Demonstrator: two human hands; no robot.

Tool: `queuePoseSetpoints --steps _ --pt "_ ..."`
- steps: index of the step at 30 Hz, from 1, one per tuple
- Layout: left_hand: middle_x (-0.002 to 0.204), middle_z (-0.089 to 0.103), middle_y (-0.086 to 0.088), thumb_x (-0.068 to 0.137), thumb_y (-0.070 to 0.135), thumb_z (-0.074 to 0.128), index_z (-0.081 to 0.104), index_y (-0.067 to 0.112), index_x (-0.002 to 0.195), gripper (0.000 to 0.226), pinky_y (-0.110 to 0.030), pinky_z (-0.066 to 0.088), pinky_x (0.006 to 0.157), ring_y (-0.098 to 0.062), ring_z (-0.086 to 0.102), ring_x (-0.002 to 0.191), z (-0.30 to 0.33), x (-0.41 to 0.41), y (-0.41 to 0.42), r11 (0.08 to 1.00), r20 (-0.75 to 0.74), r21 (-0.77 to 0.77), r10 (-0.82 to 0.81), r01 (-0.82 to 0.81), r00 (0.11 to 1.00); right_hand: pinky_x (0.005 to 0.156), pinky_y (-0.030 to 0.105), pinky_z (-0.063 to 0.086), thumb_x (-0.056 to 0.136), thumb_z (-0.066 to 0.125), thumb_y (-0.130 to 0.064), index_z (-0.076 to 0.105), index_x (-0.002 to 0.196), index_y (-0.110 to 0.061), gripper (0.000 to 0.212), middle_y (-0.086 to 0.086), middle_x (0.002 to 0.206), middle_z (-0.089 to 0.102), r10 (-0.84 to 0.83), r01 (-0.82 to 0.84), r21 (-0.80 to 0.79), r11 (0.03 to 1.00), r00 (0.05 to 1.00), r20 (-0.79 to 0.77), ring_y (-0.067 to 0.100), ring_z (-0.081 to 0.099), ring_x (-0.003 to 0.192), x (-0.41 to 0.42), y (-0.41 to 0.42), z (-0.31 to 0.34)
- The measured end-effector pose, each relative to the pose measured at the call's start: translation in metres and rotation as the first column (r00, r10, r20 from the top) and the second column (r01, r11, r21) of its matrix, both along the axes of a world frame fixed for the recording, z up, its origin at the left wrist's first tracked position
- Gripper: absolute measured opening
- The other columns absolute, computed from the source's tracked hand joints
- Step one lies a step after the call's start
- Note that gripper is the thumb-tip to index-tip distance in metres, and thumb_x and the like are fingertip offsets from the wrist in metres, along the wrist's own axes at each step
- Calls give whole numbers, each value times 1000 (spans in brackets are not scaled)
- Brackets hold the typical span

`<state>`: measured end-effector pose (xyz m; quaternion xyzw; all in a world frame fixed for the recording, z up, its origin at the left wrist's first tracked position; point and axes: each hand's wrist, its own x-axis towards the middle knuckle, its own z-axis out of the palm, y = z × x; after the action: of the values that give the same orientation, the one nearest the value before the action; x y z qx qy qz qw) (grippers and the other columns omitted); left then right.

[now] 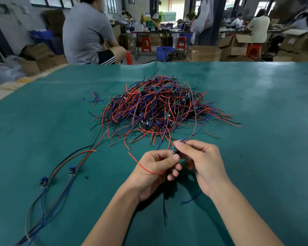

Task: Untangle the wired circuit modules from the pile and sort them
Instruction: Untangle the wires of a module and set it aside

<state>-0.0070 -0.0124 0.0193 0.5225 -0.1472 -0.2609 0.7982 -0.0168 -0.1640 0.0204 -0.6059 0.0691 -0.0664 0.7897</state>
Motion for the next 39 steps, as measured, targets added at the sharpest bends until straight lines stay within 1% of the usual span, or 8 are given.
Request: queuePoseSetpoints --steps 5,14,21,29,31,35,37,39 --pt "63 62 -6 88 17 64 74 4 89 17 -14 34 38 -6 49 44 -1 0 0 1000 47 28 5 -6 999 44 21 34 77 84 -16 81 76 -13 5 2 62 65 -142 148 -78 986 987 79 11 42 47 2 -7 0" --pt "50 53 -2 92 28 65 74 5 93 25 -16 25 31 -4 38 32 -5 3 1 989 150 149 -11 -12 989 51 19 37 83 83 -17 78 70 -25 17 -10 57 60 -383 435 -245 866 894 233 6 43 51 8 -32 2" --pt "53 56 -2 96 26 62 75 11 91 20 -15 28 33 -6 42 35 -5 1 -1 980 203 195 -7 -33 979 46 20 41 90 76 -12 70 71 -18 21 -9 54 61 -680 692 2 722 709 187 6 46 45 9 -59 10" --pt "56 58 -2 100 20 57 74 13 89 21 -15 31 35 -6 46 37 -6 2 0 980 190 173 70 -103 979 51 20 45 97 66 -8 62 78 -15 21 -1 63 65 -742 713 297 636 670 -22 6 53 49 7 -74 18" --pt "59 60 -4 100 18 56 73 11 92 20 -16 33 36 -7 47 40 -6 7 2 976 163 108 169 -187 972 50 23 45 98 63 -11 60 80 -17 20 4 69 64 -765 750 230 620 643 -38 7 53 48 5 -80 18" --pt "74 70 -8 91 24 58 68 4 106 26 -17 40 42 -11 60 50 -5 8 1 987 124 21 157 -160 980 45 23 45 96 69 -24 73 77 -12 23 4 67 69 -351 367 -150 918 928 121 10 56 51 3 -35 8" --pt "89 74 -13 95 21 57 68 1 111 28 -17 44 47 -14 69 64 -5 4 0 996 119 39 79 -84 990 50 23 46 91 74 -35 76 82 -13 23 2 69 69 -30 80 -339 938 988 151 9 57 58 0 -6 4" --pt "96 75 -15 100 18 54 69 -1 113 27 -17 46 49 -17 72 72 -5 4 0 996 117 78 42 -52 992 55 26 46 83 76 -45 78 87 -20 25 2 68 68 68 31 -473 880 979 191 9 55 61 -2 2 -1"
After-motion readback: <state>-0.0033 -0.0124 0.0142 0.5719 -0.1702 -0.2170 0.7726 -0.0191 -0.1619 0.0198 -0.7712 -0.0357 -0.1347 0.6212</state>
